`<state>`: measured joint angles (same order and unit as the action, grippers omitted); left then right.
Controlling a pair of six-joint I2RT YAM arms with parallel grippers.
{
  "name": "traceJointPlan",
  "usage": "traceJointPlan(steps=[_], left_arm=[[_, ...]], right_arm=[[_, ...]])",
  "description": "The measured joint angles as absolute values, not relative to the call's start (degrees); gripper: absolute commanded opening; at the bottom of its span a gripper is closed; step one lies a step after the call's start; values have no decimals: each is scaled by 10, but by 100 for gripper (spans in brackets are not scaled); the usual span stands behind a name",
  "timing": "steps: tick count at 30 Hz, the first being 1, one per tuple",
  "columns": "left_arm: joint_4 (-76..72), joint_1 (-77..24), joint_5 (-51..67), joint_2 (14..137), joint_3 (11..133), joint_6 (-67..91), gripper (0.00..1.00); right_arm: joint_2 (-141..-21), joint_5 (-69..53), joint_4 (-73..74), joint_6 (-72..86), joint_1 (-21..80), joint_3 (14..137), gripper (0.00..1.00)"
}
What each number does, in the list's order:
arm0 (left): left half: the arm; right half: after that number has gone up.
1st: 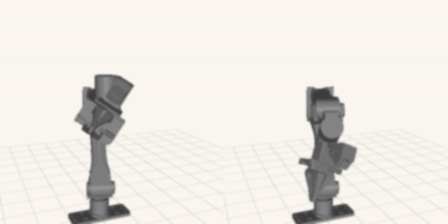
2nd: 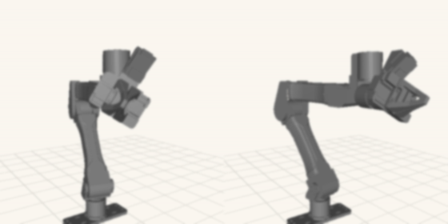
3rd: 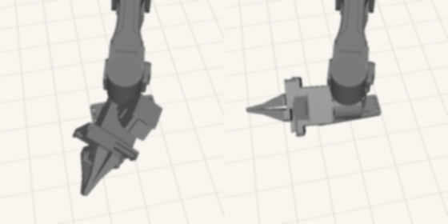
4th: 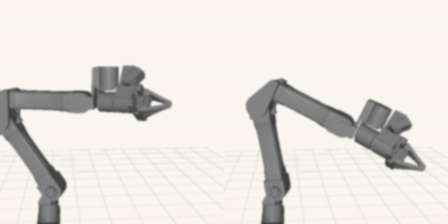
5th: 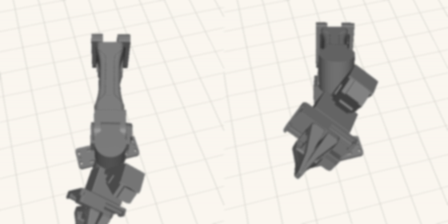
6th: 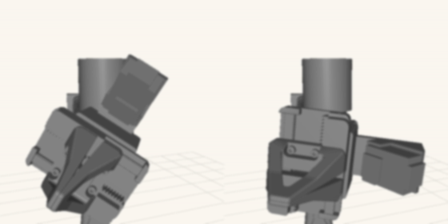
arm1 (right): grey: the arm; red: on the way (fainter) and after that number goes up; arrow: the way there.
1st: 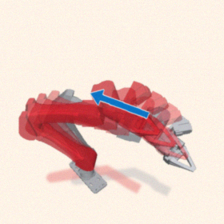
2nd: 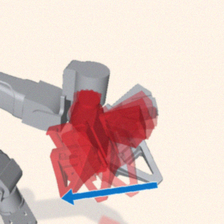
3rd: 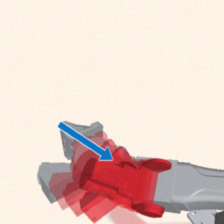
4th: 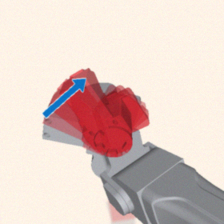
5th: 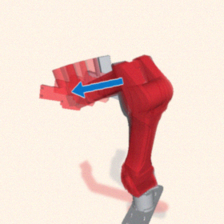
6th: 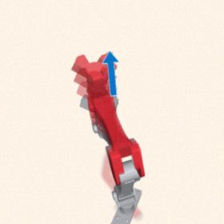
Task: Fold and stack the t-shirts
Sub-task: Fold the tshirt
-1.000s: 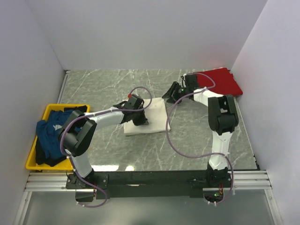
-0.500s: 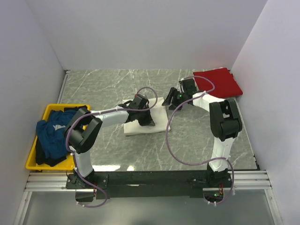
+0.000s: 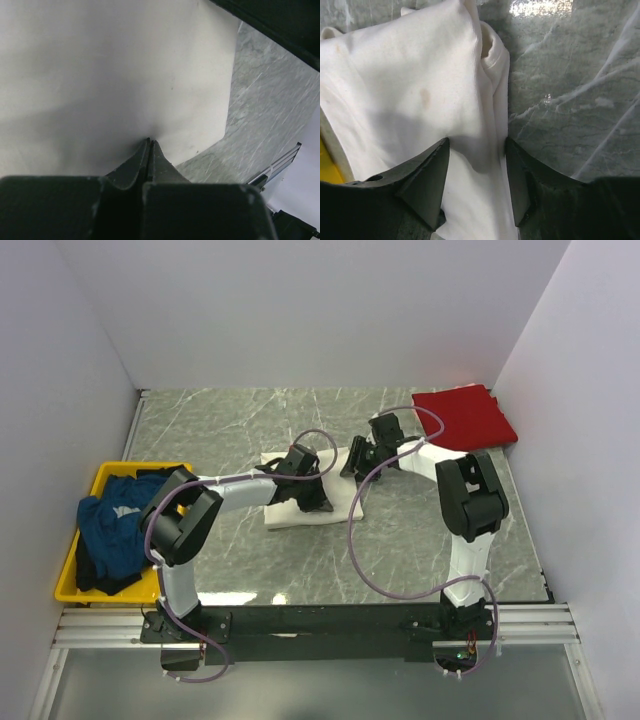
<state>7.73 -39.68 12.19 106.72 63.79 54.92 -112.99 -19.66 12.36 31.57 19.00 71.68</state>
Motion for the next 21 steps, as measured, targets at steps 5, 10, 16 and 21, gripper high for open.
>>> traceJointPlan(steps=[5,10,16,21], left_arm=[[94,-397,116,1061,638,544,1],[135,-390,101,1008,638,527,1],[175,-355,85,879,621,490,1],[214,-314,61,781,596,450,1]], right_arm=[[-1134,-168,130,310,209,723,42],[-1137,-151,136,305,218,726,17],[-1150,-114,187,296,224,768,0],[-1166,-40,246,254,226,831,0]])
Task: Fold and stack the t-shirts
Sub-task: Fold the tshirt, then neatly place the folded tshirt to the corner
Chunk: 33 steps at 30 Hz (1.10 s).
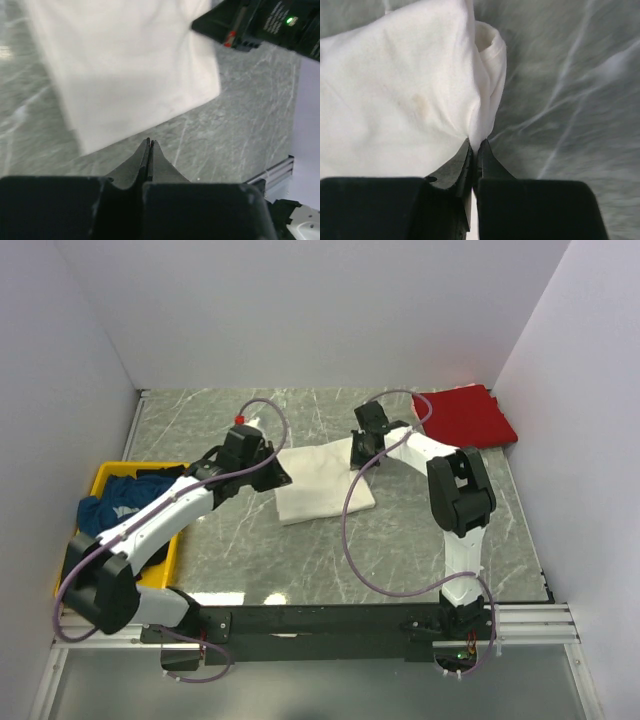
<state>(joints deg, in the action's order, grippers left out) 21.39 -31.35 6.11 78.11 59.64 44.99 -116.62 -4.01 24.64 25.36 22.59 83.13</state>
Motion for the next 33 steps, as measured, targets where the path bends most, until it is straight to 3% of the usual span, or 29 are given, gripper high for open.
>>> traceJointPlan(steps=[9,33], left_arm=[[267,-278,46,717,561,395,1],[280,-239,89,723,540,355,1]], right_arm=[[-1243,109,348,144,197,988,0],[-1276,251,402,-148,95,1181,0]])
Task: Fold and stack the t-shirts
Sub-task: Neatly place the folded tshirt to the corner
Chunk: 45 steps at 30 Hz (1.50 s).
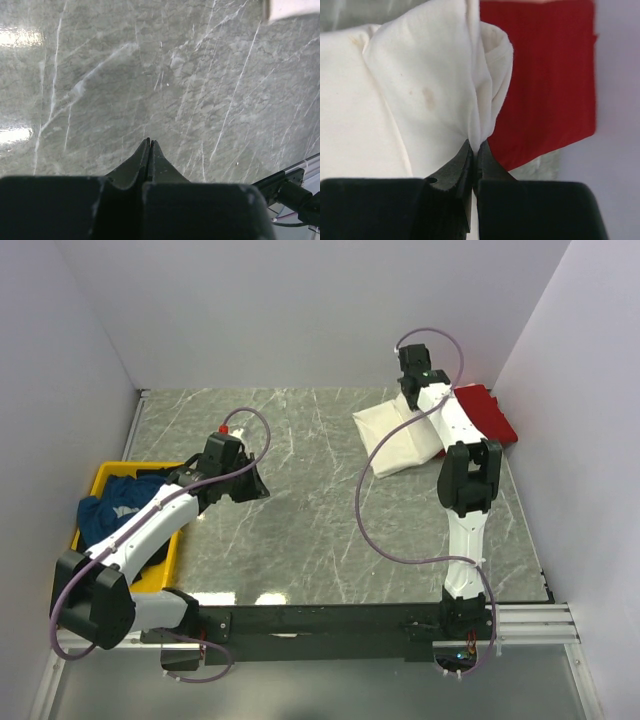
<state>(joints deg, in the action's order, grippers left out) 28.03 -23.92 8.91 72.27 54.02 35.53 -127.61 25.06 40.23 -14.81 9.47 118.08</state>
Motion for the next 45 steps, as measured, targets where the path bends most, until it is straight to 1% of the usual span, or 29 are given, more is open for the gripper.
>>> traceJointPlan(steps=[6,19,30,45], left_arm=[[279,-234,93,729,537,354,1],[277,-232,99,732,536,353,1],[277,-232,107,739,536,353,1],[274,-231,107,739,527,353,1]], right_arm=[[-1275,272,383,-191,95,1237,0],[-1275,292,388,-250,80,1283,0],[-1271,293,395,-274,71,1290,0],[-1231,296,399,-291,66,1289,0]])
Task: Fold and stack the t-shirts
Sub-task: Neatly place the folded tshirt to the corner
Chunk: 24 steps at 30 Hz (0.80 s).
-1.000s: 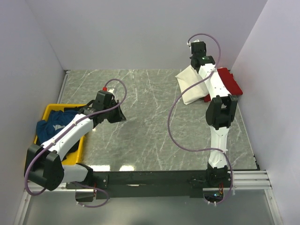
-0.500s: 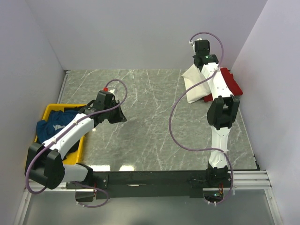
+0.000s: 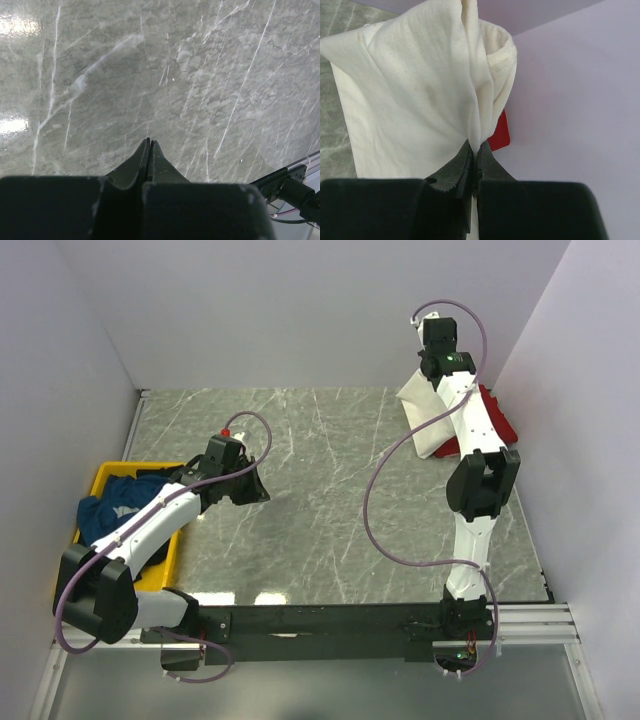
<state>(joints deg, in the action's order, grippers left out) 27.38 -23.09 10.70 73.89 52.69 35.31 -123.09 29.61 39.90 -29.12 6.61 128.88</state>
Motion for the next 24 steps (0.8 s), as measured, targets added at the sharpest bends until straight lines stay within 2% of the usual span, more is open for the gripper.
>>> traceJointPlan(steps=[24], left_arm=[[273,-231,107,744,527,353,1]], right_arm=[[-1218,322,368,-294,27,1252,0]])
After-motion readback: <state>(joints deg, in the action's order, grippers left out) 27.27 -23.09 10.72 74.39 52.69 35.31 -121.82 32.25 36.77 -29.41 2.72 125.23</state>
